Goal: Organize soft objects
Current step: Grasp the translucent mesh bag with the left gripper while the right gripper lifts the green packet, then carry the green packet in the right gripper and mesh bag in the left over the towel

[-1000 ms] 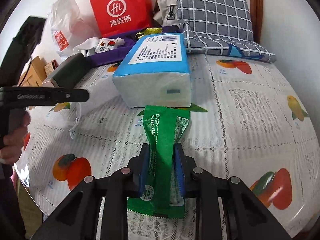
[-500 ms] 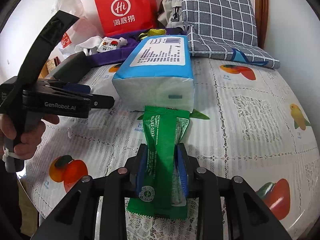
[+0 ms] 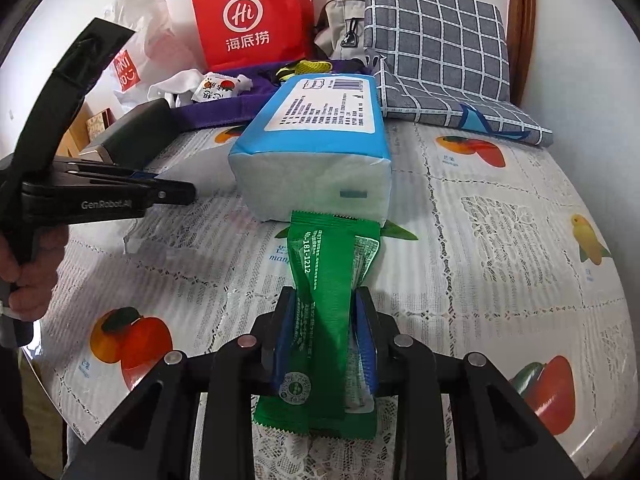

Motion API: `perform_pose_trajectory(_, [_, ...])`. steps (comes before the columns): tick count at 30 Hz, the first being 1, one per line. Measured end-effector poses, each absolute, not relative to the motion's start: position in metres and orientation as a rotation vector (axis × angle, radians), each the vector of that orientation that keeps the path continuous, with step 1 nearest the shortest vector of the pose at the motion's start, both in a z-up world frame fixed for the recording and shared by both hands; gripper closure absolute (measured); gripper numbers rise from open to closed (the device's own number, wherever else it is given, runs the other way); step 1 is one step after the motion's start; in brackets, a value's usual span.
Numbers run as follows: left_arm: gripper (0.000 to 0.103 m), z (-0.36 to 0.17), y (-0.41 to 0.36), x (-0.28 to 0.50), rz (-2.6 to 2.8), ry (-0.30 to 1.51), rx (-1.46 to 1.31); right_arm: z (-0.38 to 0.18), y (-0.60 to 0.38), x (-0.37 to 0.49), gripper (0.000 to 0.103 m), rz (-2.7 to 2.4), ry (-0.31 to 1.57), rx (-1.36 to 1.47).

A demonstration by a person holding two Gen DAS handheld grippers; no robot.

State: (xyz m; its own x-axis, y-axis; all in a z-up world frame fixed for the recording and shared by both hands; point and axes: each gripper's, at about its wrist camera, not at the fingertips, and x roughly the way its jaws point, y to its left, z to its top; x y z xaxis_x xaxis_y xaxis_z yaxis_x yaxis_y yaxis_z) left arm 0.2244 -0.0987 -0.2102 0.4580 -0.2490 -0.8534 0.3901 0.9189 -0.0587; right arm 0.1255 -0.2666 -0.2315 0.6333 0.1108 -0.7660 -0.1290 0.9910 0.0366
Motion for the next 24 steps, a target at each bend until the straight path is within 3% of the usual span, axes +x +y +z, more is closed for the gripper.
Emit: perform_pose_trajectory(24, [0.098, -0.159, -0.032, 0.15, -0.326, 0.915, -0.006, -0.195, -0.246, 0.091, 0.08, 0.21, 0.86, 0.036])
